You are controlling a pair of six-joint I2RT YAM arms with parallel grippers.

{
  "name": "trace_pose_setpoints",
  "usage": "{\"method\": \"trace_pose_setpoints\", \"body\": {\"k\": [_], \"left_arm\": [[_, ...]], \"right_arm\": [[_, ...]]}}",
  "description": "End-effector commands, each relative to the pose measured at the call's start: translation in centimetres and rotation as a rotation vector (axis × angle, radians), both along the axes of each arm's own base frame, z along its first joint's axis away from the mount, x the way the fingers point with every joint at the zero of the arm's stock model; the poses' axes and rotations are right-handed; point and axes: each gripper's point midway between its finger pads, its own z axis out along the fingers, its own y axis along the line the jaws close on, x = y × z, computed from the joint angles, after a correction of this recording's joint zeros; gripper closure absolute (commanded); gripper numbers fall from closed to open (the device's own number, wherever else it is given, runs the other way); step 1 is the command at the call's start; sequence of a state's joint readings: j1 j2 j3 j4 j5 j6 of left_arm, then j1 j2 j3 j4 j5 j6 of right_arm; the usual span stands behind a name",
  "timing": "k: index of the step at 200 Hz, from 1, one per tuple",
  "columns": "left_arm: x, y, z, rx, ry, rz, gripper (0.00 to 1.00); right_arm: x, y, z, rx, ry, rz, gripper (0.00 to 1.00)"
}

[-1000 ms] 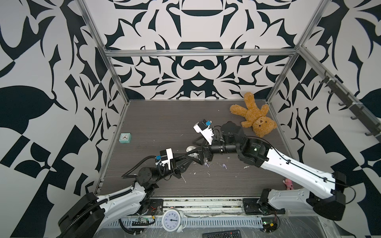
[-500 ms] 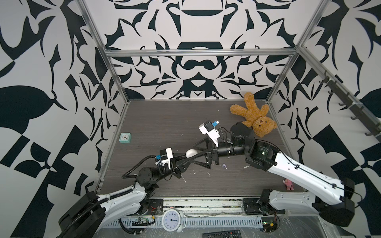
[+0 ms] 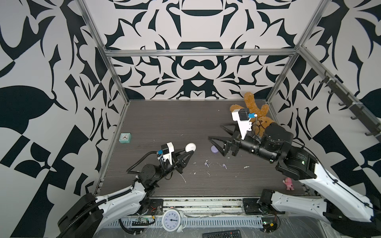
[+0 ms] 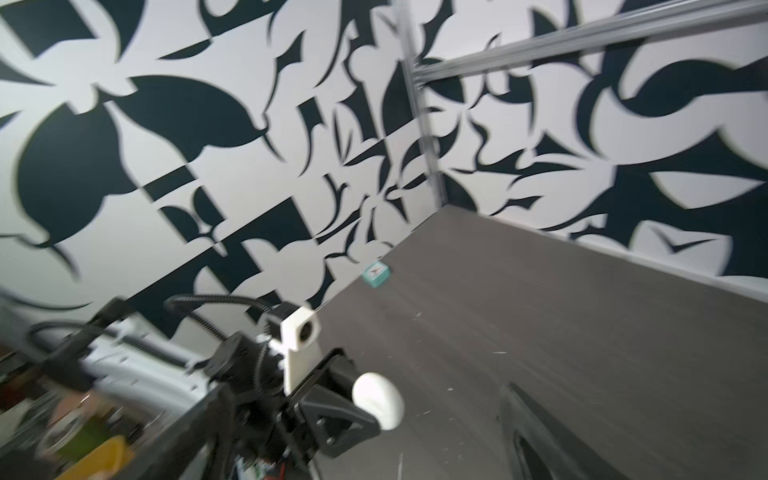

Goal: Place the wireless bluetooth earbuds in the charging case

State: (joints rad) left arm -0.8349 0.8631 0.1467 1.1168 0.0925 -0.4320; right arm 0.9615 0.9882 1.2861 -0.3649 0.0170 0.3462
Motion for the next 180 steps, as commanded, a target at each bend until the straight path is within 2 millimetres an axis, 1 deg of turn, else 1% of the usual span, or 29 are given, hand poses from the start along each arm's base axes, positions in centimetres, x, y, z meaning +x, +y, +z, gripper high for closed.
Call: {"method": "trace_pose_setpoints", "body": {"k": [1, 10, 21, 38, 51, 64, 67, 75, 97, 113, 127, 131, 133, 135, 138, 150, 166, 180], "left_arm": [[3.8, 1.3, -2.1, 0.062, 0.277, 0.180, 1.00], [5.0, 2.0, -3.1, 0.110, 0.376, 0.258, 1.00], [5.9, 2.6, -4.0, 0.142, 0.443, 0.307, 1.00], [7.5, 3.7, -5.4, 0.101, 0.535, 0.339, 1.00], [9.0, 4.8, -7.2, 0.079, 0.645, 0.362, 1.00], [10.4, 5.6, -8.7, 0.077, 0.732, 0.369, 1.00], [10.7, 5.7, -9.0, 0.080, 0.746, 0.372, 1.00], [11.4, 6.0, -9.7, 0.087, 0.776, 0.385, 1.00], [12.7, 6.2, -11.4, 0.115, 0.823, 0.405, 1.00], [13.6, 6.7, -13.2, 0.120, 0.887, 0.428, 1.00], [14.3, 6.8, -14.9, 0.132, 0.952, 0.429, 1.00], [14.5, 6.7, -15.4, 0.138, 0.972, 0.425, 1.00], [14.5, 6.7, -15.3, 0.137, 0.975, 0.421, 1.00], [14.6, 6.6, -16.2, 0.151, 0.999, 0.421, 1.00], [14.6, 6.5, -16.8, 0.160, 1.020, 0.416, 1.00], [14.8, 6.2, -18.0, 0.178, 1.071, 0.393, 1.00], [15.2, 6.1, -18.9, 0.188, 1.105, 0.391, 1.00], [15.4, 5.8, -19.2, 0.202, 1.113, 0.385, 1.00]], "right_arm": [[5.8, -1.8, -7.3, -0.233, 0.067, -0.277, 0.00], [7.0, -2.2, -9.0, -0.247, 0.103, -0.314, 0.00], [8.3, -2.8, -10.8, -0.252, 0.151, -0.357, 0.00], [9.9, -3.7, -13.4, -0.265, 0.223, -0.411, 0.00], [10.9, -4.2, -15.4, -0.273, 0.280, -0.444, 0.00], [11.6, -4.3, -17.2, -0.273, 0.325, -0.458, 0.00], [11.5, -4.0, -17.7, -0.268, 0.344, -0.436, 0.00], [11.6, -3.8, -18.7, -0.267, 0.370, -0.431, 0.00], [12.0, -3.9, -21.3, -0.272, 0.410, -0.450, 0.00], [12.0, -3.7, -23.1, -0.277, 0.439, -0.437, 0.00], [12.0, -3.8, -24.2, -0.292, 0.457, -0.442, 0.00], [12.0, -3.8, -24.3, -0.291, 0.458, -0.441, 0.00], [12.0, -3.8, -24.4, -0.292, 0.460, -0.442, 0.00], [12.0, -3.9, -24.6, -0.293, 0.462, -0.443, 0.00], [12.0, -3.9, -24.7, -0.292, 0.462, -0.443, 0.00], [11.9, -3.9, -24.9, -0.285, 0.462, -0.441, 0.00], [11.8, -4.1, -25.0, -0.282, 0.460, -0.442, 0.00], [11.7, -4.0, -25.0, -0.281, 0.459, -0.431, 0.00]]}}
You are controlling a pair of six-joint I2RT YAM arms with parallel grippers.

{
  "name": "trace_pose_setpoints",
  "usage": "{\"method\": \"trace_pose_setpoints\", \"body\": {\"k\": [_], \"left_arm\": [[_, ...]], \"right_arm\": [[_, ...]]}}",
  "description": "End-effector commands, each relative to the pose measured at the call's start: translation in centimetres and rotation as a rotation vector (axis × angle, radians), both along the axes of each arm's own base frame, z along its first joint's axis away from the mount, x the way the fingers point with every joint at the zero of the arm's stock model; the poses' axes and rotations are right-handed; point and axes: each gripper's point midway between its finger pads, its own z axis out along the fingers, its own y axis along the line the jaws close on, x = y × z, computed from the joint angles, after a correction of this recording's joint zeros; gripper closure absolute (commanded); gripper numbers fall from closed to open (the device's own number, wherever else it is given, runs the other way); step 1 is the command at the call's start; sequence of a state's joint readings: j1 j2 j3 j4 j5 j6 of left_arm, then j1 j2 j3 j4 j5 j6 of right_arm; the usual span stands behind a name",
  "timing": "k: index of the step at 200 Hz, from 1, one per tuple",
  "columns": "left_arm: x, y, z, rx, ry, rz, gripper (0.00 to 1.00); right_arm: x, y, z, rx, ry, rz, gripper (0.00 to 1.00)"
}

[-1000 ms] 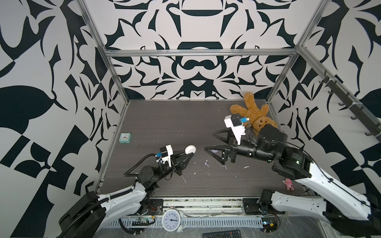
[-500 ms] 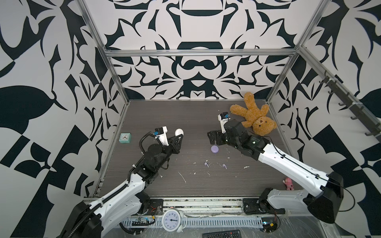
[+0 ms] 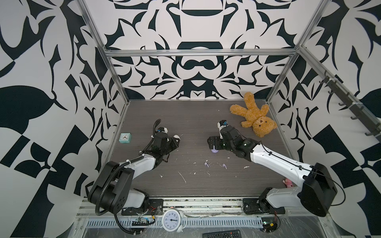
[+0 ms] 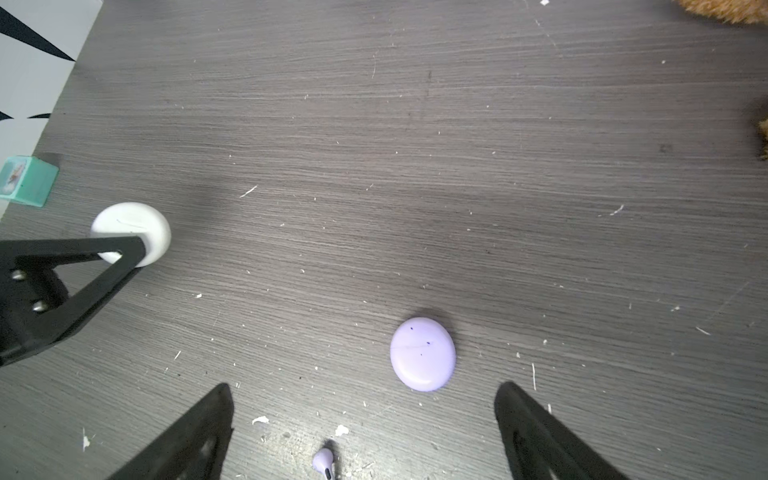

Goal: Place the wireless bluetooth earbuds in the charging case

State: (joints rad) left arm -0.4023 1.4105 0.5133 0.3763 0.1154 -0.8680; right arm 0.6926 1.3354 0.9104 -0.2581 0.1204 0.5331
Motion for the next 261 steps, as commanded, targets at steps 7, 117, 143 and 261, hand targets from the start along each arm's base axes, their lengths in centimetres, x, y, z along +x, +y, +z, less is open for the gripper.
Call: {"method": "trace_pose_setpoints", "body": {"k": [7, 117, 143, 261], "left_arm": [[0.2, -0.9, -0.2, -0.033, 0.051, -0.033, 1.00], [-0.3, -0.9, -3.5, 0.034, 0.241, -0.060, 1.00], [-0.6, -0.8, -3.8, 0.043, 0.255, -0.066, 0.98], [-1.2, -0.2, -4.7, 0.112, 0.304, -0.075, 0.52]], "right_arm": [[0.4, 0.5, 2.1, 0.073, -0.052, 0.004, 0.00], [-1.0, 0.3, 0.8, 0.096, -0.034, 0.031, 0.00], [-1.1, 0.2, 0.8, 0.103, -0.033, 0.032, 0.00], [-1.6, 0.1, 0.6, 0.120, -0.017, 0.026, 0.00]]}}
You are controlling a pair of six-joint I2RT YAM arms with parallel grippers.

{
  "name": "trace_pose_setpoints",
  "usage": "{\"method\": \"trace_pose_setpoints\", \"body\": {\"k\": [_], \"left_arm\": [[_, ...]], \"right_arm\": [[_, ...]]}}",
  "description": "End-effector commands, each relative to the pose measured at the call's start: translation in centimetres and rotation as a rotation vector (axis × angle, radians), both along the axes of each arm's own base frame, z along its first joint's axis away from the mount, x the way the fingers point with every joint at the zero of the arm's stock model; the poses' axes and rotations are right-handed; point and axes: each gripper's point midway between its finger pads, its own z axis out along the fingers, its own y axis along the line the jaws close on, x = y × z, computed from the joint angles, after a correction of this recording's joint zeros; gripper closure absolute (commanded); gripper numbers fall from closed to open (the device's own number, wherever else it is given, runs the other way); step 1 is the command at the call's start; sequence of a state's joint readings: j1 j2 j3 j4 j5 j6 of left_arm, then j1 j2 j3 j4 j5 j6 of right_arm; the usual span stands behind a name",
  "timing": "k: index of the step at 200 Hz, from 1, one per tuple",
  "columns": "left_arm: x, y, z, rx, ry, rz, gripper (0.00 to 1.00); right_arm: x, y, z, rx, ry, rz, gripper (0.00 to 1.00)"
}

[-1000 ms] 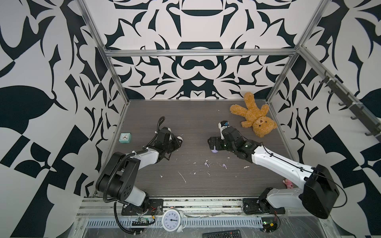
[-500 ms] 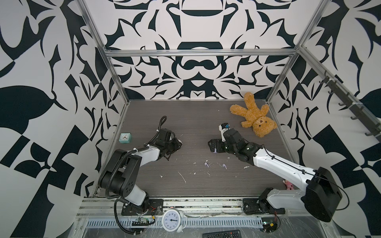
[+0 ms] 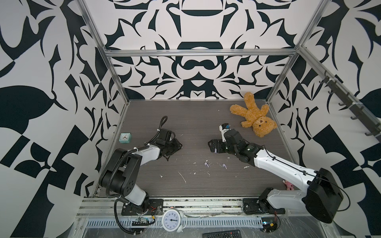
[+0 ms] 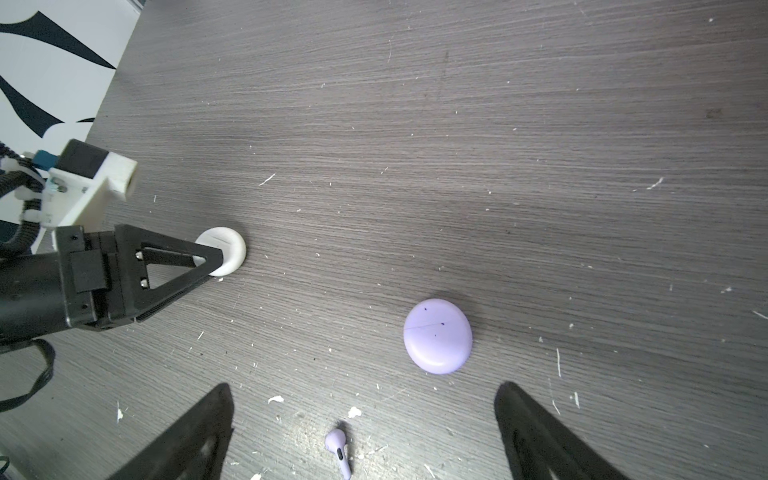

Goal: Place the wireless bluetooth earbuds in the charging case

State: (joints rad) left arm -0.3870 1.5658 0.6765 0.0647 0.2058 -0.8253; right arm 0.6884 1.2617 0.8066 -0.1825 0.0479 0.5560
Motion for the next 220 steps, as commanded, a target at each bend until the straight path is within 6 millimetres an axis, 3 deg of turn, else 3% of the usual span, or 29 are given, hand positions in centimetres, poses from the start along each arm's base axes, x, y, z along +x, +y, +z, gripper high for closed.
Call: {"method": "trace_pose_setpoints", "body": {"k": [1, 56, 89, 122, 142, 154, 159, 174, 198, 220], "left_arm": [[0.1, 0.3, -0.1, 0.030, 0.020, 0.001, 0.52], [0.4, 1.1, 0.5, 0.071, 0.001, 0.013, 0.48], [0.4, 1.0, 1.9, 0.064, -0.021, 0.011, 0.43], [-0.2, 0.9, 5.3, 0.051, -0.056, 0.000, 0.23], [-0.8, 1.3, 8.1, 0.071, -0.101, -0.020, 0.00], [-1.1, 1.6, 9.5, 0.088, -0.121, -0.032, 0.01], [-1.2, 1.7, 11.2, 0.082, -0.163, -0.040, 0.01], [-1.6, 2.0, 13.4, 0.101, -0.198, -0.061, 0.01], [-1.6, 3.4, 15.4, 0.162, -0.210, -0.021, 0.01], [-1.9, 3.3, 16.3, 0.186, -0.215, -0.070, 0.01]], "right_arm": [[0.0, 0.0, 1.1, 0.039, -0.021, -0.008, 0.00], [-0.3, -0.1, 1.4, 0.044, -0.019, -0.009, 0.00], [-0.5, -0.5, 1.6, 0.044, -0.008, -0.023, 0.00], [-0.9, -1.3, 1.6, 0.002, 0.025, -0.050, 0.00], [-1.2, -2.1, 1.4, -0.041, 0.044, -0.061, 0.00], [-1.3, -2.5, 1.4, -0.067, 0.050, -0.063, 0.00], [-1.3, -2.6, 1.4, -0.079, 0.053, -0.066, 0.00], [-1.4, -3.1, 1.3, -0.116, 0.055, -0.065, 0.00], [-1.3, -3.5, 0.9, -0.187, 0.075, -0.050, 0.00], [-1.2, -3.9, 0.6, -0.255, 0.094, -0.034, 0.00]]}}
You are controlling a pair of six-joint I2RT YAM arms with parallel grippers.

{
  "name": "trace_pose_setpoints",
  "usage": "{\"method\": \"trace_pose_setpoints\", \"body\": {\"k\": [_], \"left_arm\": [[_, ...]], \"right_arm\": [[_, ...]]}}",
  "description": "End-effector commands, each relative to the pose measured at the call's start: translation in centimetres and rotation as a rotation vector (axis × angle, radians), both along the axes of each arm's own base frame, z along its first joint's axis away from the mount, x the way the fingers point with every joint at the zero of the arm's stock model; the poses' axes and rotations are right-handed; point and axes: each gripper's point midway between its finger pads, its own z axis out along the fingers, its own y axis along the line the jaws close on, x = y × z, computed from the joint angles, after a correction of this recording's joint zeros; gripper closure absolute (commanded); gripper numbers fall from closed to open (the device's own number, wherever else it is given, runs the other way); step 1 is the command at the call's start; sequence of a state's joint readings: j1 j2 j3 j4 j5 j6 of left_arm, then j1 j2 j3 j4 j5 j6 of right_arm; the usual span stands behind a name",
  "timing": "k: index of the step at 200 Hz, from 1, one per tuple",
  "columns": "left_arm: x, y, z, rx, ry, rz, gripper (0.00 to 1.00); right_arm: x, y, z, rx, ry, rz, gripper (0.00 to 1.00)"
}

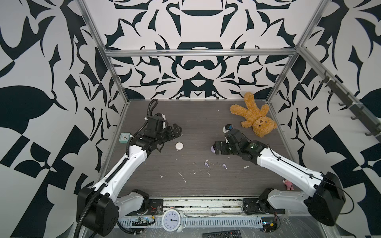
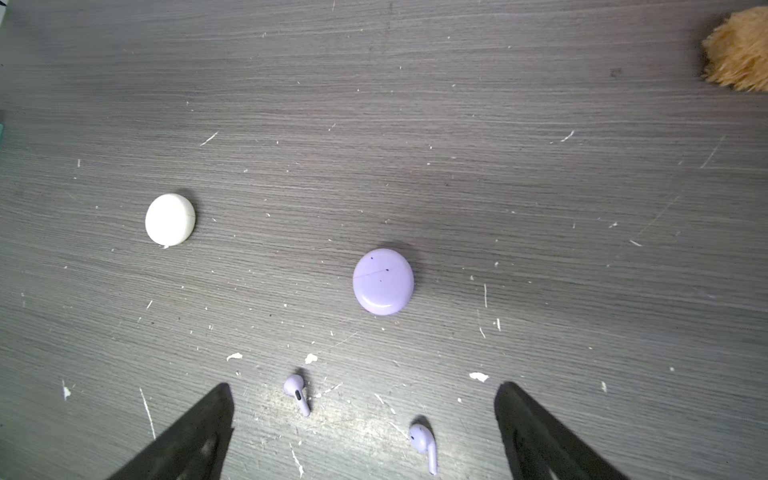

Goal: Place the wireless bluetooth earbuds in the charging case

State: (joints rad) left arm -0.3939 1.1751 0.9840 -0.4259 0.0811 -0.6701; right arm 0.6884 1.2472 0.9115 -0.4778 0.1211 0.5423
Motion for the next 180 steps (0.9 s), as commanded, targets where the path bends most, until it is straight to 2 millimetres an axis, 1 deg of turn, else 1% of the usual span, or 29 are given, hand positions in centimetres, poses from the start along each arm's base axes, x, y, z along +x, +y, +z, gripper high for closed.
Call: {"method": "trace_pose_setpoints", "body": {"k": [1, 28, 60, 73, 89, 96, 115, 128, 138, 159, 180], "left_arm": [[-1.6, 1.2, -1.2, 0.102, 0.082, -0.023, 0.01], [-1.6, 1.4, -1.5, 0.125, 0.072, -0.046, 0.01], [-1.2, 0.6, -1.8, 0.145, 0.007, -0.133, 0.01], [-0.8, 1.1, -1.8, 0.180, -0.016, -0.119, 0.01], [-0.8, 1.2, -1.4, 0.207, -0.027, -0.140, 0.01], [-0.8, 1.5, -1.6, 0.232, -0.034, -0.142, 0.01], [-0.3, 2.9, -3.2, 0.311, -0.036, -0.098, 0.01], [-0.4, 2.6, -3.2, 0.315, -0.023, -0.122, 0.01], [-0.2, 2.9, -3.7, 0.332, -0.010, -0.114, 0.01], [-0.4, 2.6, -4.2, 0.324, 0.011, -0.116, 0.01], [-0.6, 2.4, -3.9, 0.313, 0.009, -0.116, 0.01]], "right_arm": [[0.4, -0.9, 0.6, -0.095, 0.001, 0.012, 0.00], [0.7, -1.1, 0.5, -0.130, 0.010, 0.019, 0.00], [0.4, -0.4, 0.1, -0.088, 0.031, 0.036, 0.00], [0.5, -0.5, -0.1, -0.085, 0.023, 0.020, 0.00], [0.8, -0.8, -0.4, -0.090, 0.016, -0.002, 0.00], [0.9, -0.8, -0.4, -0.090, 0.012, -0.008, 0.00], [1.3, -0.6, -0.5, -0.107, 0.024, -0.008, 0.00], [1.4, -0.6, -0.8, -0.129, 0.045, -0.009, 0.00], [1.5, -0.5, -1.1, -0.142, 0.065, -0.010, 0.00], [1.5, -0.3, -1.9, -0.156, 0.098, -0.005, 0.00], [1.5, 0.1, -2.4, -0.151, 0.121, -0.005, 0.00]]}}
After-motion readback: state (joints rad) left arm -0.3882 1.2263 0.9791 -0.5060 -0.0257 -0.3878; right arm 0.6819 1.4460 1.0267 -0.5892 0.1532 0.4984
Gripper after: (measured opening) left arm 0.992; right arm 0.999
